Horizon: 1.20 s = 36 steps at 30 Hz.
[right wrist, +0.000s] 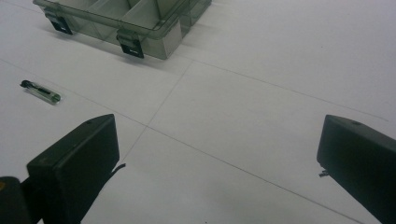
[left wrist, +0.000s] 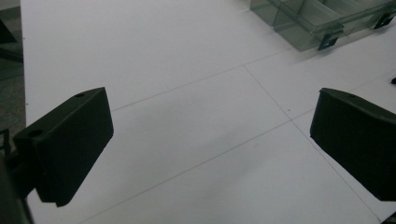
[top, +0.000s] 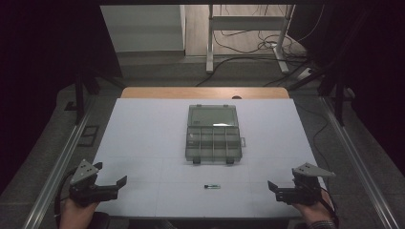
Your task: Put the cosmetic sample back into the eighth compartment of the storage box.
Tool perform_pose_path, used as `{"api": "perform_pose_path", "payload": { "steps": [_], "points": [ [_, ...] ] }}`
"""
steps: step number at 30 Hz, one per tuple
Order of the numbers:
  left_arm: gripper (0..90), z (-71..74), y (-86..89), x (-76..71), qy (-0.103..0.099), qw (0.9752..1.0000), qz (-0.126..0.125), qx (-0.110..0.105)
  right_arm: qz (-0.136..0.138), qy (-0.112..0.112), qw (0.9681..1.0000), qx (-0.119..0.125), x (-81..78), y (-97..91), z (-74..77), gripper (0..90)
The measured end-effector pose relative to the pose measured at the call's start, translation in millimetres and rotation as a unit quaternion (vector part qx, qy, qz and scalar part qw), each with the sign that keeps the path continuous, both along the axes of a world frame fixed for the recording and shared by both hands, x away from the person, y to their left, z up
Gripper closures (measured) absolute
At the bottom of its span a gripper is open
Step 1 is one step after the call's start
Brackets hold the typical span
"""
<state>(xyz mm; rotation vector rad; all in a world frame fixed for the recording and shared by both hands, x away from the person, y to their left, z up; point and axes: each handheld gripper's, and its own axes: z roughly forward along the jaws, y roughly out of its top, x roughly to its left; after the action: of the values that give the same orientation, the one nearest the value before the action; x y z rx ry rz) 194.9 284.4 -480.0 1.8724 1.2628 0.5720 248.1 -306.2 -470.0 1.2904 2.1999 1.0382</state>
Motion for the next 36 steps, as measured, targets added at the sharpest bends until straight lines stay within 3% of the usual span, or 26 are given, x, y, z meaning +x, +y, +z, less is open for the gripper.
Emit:
{"api": "perform_pose_path", "payload": {
  "steps": [10, 16, 36],
  "points": [
    [0.6, -0.5, -2.6, 1.4, 0.007, 0.9999, -0.010, 0.009, 0.006, 0.007, 0.9999, 0.004, 1.3, 0.3, -0.5, 0.0],
    [1.1, -0.9, -0.2, 2.1, 0.010, 0.9999, -0.013, -0.004, 0.010, 0.012, 0.9999, 0.002, 1.8, 1.3, -0.8, 0.0],
    [1.3, -1.1, 0.9, 2.8, 0.013, 0.9997, -0.017, -0.008, 0.043, 0.003, 0.9990, -0.016, 5.2, 13.4, -1.4, 0.0]
  ]
}}
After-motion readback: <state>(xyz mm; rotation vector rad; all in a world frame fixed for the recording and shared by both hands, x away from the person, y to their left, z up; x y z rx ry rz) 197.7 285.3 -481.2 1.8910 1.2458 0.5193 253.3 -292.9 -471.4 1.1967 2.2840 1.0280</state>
